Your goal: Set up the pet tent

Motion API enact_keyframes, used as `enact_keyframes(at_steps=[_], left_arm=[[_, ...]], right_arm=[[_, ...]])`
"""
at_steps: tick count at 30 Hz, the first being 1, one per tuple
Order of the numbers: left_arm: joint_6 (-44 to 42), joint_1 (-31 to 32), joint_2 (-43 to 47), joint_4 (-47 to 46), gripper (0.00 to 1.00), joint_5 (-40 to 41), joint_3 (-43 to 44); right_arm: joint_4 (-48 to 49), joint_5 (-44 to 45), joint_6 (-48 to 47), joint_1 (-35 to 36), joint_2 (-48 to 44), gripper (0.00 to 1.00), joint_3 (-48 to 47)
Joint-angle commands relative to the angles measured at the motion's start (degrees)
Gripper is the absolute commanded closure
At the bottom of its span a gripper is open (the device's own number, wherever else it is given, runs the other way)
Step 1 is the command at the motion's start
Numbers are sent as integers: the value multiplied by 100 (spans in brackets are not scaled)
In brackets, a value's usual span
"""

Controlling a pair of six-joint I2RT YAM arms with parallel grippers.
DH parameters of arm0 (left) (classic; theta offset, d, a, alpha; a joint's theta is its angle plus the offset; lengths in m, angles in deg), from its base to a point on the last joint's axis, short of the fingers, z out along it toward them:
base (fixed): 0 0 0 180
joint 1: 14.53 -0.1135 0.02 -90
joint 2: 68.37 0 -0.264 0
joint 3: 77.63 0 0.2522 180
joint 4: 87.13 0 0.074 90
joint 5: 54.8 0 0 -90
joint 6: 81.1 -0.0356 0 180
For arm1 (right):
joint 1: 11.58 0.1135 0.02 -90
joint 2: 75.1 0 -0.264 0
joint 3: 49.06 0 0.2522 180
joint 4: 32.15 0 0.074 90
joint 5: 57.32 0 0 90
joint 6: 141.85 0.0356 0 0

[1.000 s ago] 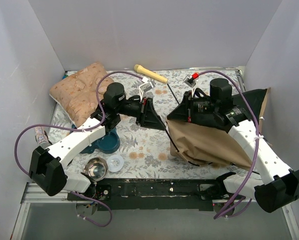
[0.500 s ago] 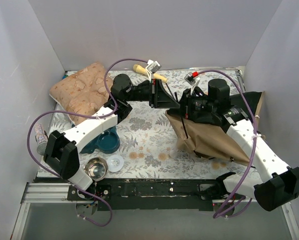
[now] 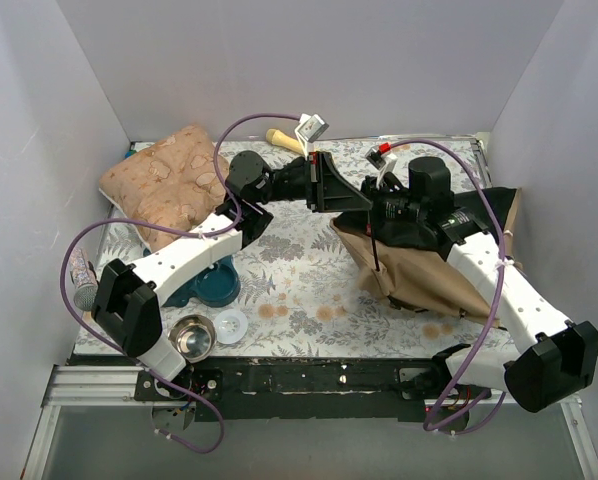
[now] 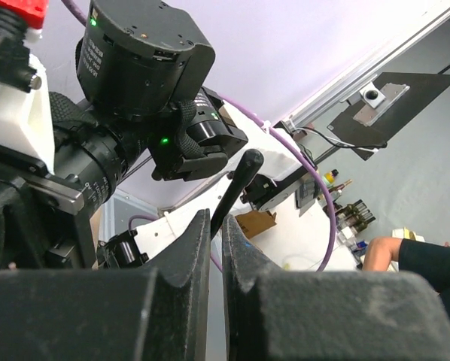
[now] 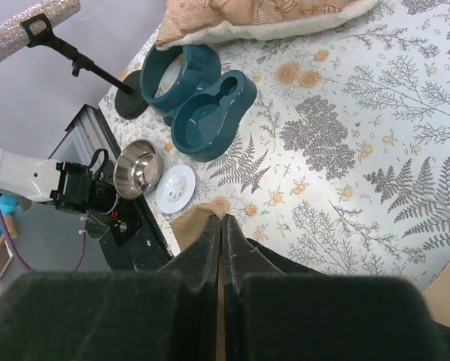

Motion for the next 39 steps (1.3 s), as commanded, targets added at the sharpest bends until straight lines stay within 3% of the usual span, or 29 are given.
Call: enact_keyframes(at_steps=[1,9,17,27,39], left_arm=[[190,17,67,259,100,9,-54],[-292,-89,946,952,100,-1072,-1662],[-1233,-133,1157,2025,100,-1407,-1962],[-1278,-247,1315,2299,100,-1407,-2340],[-1331,-247,1166,2422,100,-1478,-2481]], right_arm=[[290,43,-31,70,18,99,-228],[448,-457,-295,61,-87,99,-519],[562,-1590,-251,52,-34,99,-817],[554,-2267,-497,-36,-87,99,-870],[491,-2136,-576,-71,-43,99,-985]])
